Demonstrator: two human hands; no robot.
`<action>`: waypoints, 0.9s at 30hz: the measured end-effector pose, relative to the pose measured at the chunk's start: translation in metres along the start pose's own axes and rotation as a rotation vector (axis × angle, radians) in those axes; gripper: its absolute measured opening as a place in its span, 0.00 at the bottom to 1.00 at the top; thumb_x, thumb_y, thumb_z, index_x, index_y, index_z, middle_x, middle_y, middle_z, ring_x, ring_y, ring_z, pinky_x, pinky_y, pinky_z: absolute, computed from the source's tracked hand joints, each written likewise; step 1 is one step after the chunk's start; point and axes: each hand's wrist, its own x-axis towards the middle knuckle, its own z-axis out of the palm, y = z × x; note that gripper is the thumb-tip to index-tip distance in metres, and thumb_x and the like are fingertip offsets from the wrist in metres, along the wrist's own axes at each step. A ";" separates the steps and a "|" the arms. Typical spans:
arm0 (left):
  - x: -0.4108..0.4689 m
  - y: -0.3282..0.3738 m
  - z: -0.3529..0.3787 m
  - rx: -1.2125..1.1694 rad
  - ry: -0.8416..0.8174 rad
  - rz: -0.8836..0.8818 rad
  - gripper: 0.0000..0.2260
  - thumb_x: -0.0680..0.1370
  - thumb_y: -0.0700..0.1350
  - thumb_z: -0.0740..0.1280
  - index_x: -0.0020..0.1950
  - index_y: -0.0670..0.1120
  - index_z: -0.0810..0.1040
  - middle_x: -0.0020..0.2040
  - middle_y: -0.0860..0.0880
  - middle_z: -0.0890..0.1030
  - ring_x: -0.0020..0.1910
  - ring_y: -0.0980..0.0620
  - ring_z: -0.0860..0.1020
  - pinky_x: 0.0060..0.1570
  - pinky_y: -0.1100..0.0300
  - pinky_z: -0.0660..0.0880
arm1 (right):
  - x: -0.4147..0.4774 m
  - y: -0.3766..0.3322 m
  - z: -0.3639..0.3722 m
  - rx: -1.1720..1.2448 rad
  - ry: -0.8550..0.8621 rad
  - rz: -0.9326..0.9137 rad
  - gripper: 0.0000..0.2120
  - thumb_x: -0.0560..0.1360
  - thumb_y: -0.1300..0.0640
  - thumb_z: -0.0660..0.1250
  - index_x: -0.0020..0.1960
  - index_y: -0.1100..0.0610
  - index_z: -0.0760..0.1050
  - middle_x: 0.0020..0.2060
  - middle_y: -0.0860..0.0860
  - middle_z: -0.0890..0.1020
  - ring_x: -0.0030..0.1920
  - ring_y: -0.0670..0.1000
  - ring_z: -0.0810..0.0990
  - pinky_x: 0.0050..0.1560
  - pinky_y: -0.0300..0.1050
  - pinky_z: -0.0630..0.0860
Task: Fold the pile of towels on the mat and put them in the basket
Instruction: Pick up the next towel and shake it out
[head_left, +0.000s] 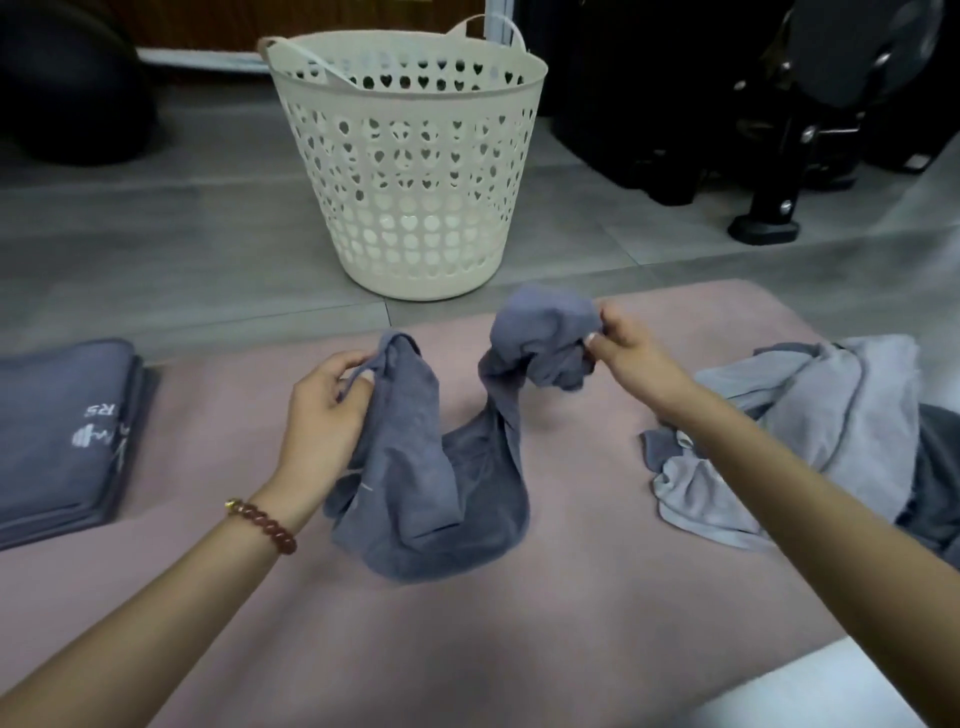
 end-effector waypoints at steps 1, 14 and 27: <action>-0.003 0.003 0.000 0.000 -0.026 0.019 0.11 0.78 0.33 0.59 0.55 0.43 0.78 0.43 0.57 0.81 0.40 0.66 0.79 0.41 0.74 0.73 | 0.012 -0.012 0.002 -0.037 0.067 -0.054 0.09 0.78 0.64 0.58 0.47 0.49 0.68 0.36 0.49 0.75 0.36 0.46 0.74 0.40 0.47 0.72; -0.008 0.040 -0.018 -0.485 -0.469 -0.113 0.28 0.70 0.31 0.65 0.71 0.41 0.67 0.61 0.44 0.79 0.58 0.50 0.78 0.54 0.62 0.77 | -0.056 -0.010 0.077 0.235 -0.606 0.248 0.34 0.70 0.41 0.68 0.71 0.47 0.60 0.62 0.43 0.74 0.62 0.41 0.74 0.57 0.39 0.75; 0.007 0.049 -0.021 -0.265 -0.140 -0.206 0.15 0.80 0.38 0.59 0.66 0.48 0.72 0.64 0.48 0.77 0.58 0.55 0.77 0.58 0.61 0.74 | -0.084 0.032 0.062 0.350 -0.179 0.430 0.13 0.79 0.66 0.55 0.47 0.55 0.76 0.35 0.45 0.82 0.38 0.46 0.78 0.38 0.34 0.73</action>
